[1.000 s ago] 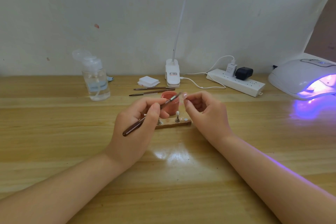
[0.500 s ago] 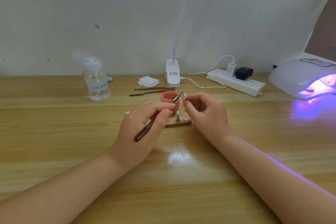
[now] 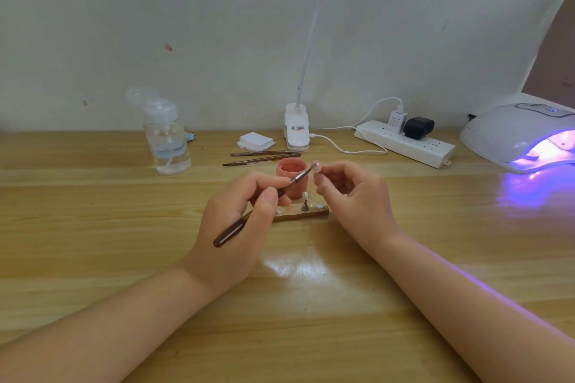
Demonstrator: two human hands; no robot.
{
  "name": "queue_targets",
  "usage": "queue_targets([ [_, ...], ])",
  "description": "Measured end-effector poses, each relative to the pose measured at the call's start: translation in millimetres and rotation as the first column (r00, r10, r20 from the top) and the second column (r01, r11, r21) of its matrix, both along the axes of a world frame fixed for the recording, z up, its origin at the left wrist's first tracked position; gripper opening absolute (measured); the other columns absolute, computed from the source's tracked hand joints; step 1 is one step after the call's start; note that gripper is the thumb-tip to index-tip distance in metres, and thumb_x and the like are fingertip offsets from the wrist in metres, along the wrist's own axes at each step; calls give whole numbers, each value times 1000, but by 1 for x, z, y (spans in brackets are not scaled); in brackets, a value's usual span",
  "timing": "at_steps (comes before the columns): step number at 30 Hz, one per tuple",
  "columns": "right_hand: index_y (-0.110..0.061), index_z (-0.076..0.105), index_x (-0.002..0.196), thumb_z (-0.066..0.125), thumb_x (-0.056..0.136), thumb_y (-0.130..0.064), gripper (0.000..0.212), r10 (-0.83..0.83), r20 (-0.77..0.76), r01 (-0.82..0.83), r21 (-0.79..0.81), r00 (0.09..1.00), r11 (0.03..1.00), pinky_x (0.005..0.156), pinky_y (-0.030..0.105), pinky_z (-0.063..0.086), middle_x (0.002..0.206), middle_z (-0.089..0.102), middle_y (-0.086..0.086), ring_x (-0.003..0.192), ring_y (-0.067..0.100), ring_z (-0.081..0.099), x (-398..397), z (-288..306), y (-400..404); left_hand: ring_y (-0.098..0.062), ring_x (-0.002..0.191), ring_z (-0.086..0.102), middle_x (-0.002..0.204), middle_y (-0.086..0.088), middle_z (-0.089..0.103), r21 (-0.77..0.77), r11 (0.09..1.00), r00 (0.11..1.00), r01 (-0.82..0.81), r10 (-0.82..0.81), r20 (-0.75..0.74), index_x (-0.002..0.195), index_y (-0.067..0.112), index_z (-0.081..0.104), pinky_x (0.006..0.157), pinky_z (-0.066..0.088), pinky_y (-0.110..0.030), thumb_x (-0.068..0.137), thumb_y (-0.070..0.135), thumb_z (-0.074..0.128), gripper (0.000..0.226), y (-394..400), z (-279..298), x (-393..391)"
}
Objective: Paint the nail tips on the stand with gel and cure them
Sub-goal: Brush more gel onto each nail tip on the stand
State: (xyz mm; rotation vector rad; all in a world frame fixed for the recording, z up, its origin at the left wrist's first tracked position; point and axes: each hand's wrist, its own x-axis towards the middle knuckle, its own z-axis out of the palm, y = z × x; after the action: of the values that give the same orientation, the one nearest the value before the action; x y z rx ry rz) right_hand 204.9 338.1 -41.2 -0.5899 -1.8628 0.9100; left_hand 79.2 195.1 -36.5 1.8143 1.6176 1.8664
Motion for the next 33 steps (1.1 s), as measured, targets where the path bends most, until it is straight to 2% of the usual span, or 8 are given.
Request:
queue_targets([
  [3, -14, 74, 92, 71, 86, -12, 7, 5, -7, -5, -5, 1000, 1000, 71, 25, 56, 79, 73, -6, 72, 6, 68, -1, 0, 0, -12, 97, 68, 98, 14, 72, -24, 1000, 1000, -11, 11, 20, 109, 33, 64, 81, 52, -21, 96, 30, 48, 21, 3, 0, 0],
  [5, -16, 73, 91, 70, 86, -10, 9, 9, -8, -9, 4, 1000, 1000, 71, 26, 56, 79, 73, -6, 72, 6, 68, -1, 0, 0, -11, 98, 68, 98, 15, 72, -54, 999, 1000, -2, 3, 13, 109, 31, 65, 82, 52, -22, 97, 25, 51, 20, 4, 0, 0],
  [9, -22, 72, 90, 70, 86, -10, 13, 16, -2, -16, 12, 1000, 1000, 72, 31, 57, 78, 73, -6, 72, 9, 68, -1, 0, 0, -9, 88, 68, 87, 11, 71, -38, 999, 999, 32, -31, 11, 100, 19, 68, 76, 48, -16, 92, 28, 45, 26, 0, -1, -2],
  [15, -15, 73, 92, 71, 87, -12, 7, 16, -15, -16, 0, 1000, 1000, 72, 31, 57, 77, 72, -7, 72, 10, 68, -1, 0, 0, -2, 91, 66, 93, 19, 71, -18, 1000, 999, -21, 22, 33, 105, 28, 65, 74, 45, -9, 97, 20, 49, 19, 2, 4, 1],
  [20, -17, 72, 91, 70, 87, -11, 8, 31, -14, -31, 1, 999, 1000, 73, 34, 58, 78, 72, -5, 73, 11, 69, -1, 1, 0, -5, 89, 68, 91, 10, 74, -66, 998, 994, 11, -4, 109, 104, 22, 69, 74, 47, -12, 94, 20, 50, 22, 4, 2, -2],
  [26, -16, 72, 92, 70, 87, -11, 8, 23, -11, -24, -26, 1000, 999, 75, 39, 58, 79, 73, -4, 74, 13, 70, -1, 0, 0, -7, 88, 68, 90, 13, 73, -17, 999, 993, 42, -40, 107, 100, 22, 68, 75, 49, -13, 93, 26, 47, 23, 1, 2, -1],
  [29, -17, 72, 91, 70, 87, -12, 6, 24, -15, -25, -34, 1000, 999, 75, 39, 58, 78, 72, -5, 74, 13, 70, -2, 0, 0, -4, 90, 67, 91, 14, 73, -21, 1000, 992, 14, -11, 123, 104, 25, 66, 75, 47, -11, 96, 18, 49, 20, 3, 1, -1],
  [33, -16, 73, 93, 70, 87, -8, 10, 26, -4, -26, -20, 1000, 999, 75, 35, 58, 79, 73, -4, 73, 10, 69, -1, 0, 1, -6, 91, 68, 92, 10, 74, -64, 997, 993, 36, -29, 111, 104, 21, 69, 75, 47, -11, 94, 23, 51, 21, 4, 0, -2],
])
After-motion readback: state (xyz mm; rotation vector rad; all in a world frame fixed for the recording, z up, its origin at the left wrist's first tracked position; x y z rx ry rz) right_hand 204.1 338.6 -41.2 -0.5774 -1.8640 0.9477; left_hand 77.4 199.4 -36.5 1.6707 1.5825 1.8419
